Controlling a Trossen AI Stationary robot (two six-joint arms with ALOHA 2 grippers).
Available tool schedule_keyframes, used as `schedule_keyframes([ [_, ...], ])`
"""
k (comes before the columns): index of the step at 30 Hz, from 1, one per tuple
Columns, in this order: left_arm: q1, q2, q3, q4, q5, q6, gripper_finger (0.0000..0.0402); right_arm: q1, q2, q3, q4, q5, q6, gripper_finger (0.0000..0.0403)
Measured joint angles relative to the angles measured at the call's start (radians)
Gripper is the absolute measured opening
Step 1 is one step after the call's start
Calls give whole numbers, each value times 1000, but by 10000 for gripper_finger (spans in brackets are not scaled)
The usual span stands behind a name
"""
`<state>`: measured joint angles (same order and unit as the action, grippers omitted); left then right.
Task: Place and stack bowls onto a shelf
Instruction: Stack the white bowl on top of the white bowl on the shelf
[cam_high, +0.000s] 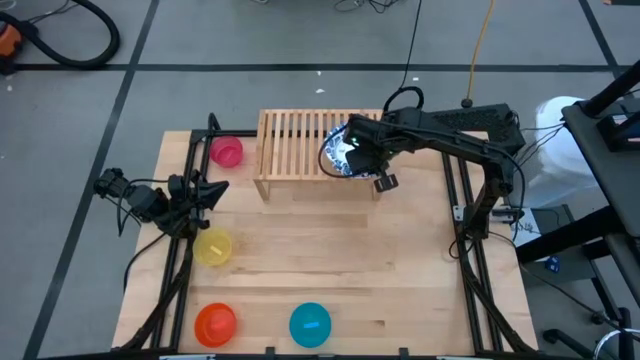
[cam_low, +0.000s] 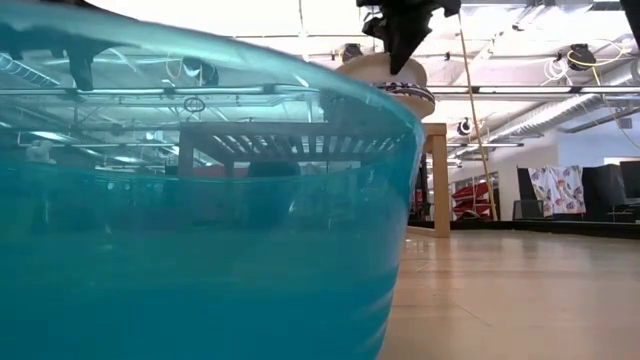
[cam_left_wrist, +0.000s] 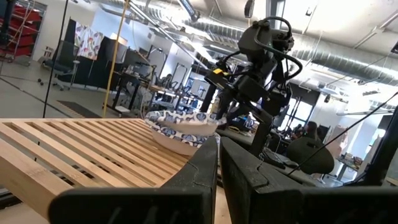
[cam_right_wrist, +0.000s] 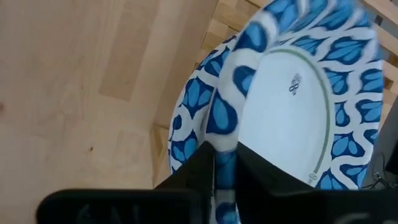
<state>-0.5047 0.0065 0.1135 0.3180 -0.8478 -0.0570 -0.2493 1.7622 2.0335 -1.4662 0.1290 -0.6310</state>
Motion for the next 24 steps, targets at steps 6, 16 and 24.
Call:
schedule_keyframes([
  [6, 0, 0, 0, 0, 0, 0, 24, 1, 0, 0, 0, 12, -9, 85],
  [16, 0, 0, 0, 0, 0, 0, 24, 16, 0, 0, -2, 267, -66, 138],
  [24, 0, 0, 0, 0, 1, -2, 24, 56, -22, -1, -4, 264, -70, 141],
])
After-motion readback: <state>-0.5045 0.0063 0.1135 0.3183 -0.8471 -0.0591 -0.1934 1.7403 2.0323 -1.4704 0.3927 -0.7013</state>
